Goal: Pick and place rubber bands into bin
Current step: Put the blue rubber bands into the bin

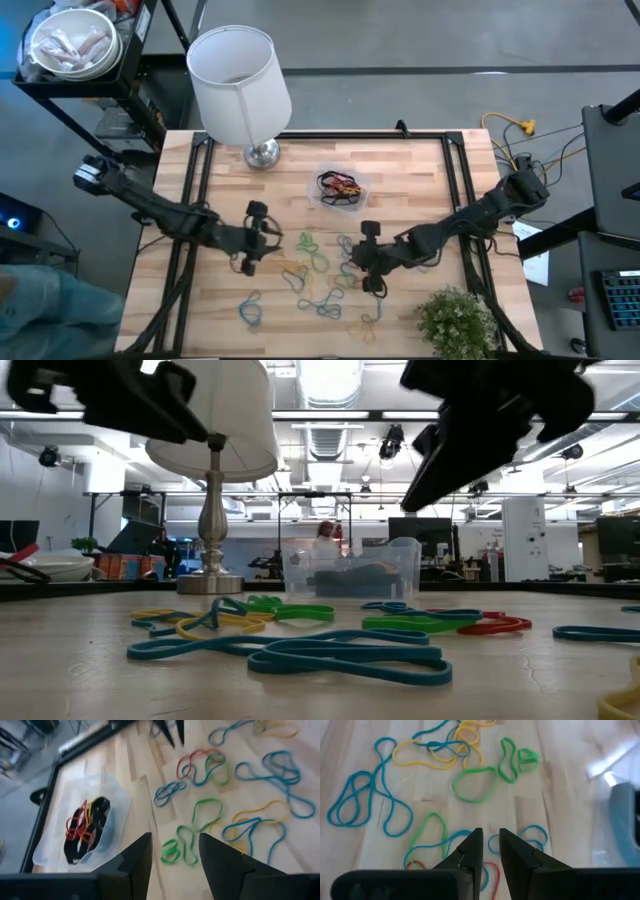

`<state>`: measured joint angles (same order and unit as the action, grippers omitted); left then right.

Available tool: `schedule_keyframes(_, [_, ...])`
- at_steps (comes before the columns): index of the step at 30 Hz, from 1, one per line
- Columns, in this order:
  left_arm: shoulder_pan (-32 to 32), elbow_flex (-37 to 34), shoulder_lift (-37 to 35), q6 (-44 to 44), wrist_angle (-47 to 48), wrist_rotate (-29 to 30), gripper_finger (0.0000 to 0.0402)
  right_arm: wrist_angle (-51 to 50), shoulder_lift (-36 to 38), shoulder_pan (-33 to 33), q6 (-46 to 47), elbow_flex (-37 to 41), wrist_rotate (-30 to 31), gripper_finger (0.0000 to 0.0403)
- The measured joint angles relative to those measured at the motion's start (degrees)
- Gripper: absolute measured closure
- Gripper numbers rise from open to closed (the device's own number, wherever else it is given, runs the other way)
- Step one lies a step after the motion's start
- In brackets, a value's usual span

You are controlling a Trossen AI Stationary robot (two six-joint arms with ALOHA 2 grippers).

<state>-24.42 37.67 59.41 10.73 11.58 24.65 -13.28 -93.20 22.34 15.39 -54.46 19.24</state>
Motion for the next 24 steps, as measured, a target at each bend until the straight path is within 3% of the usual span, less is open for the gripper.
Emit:
schedule_keyframes(4, [-2.08,-4.48,-4.14,0.05,-3.75,1.30,0.0255,2.80,-3.90,-2.77,-2.43,0.10,-5.34,0.0343])
schedule_keyframes(10, [-3.08,-5.28,-8.43,-1.34,-3.35,1.33,0.0255,2.91,-7.05,-5.79,-3.68,-0.69,-6.10,0.0308])
schedule_keyframes(18, [-3.46,-5.42,-7.72,-1.37,-3.37,1.25,0.0255,3.59,-8.21,-6.11,-1.52,-0.72,-8.15,0.0251])
schedule_keyframes(24, [-3.46,-5.42,-7.03,-1.37,-3.38,1.20,0.0255,4.64,-12.16,-6.39,-2.46,-1.34,-9.01,0.0229])
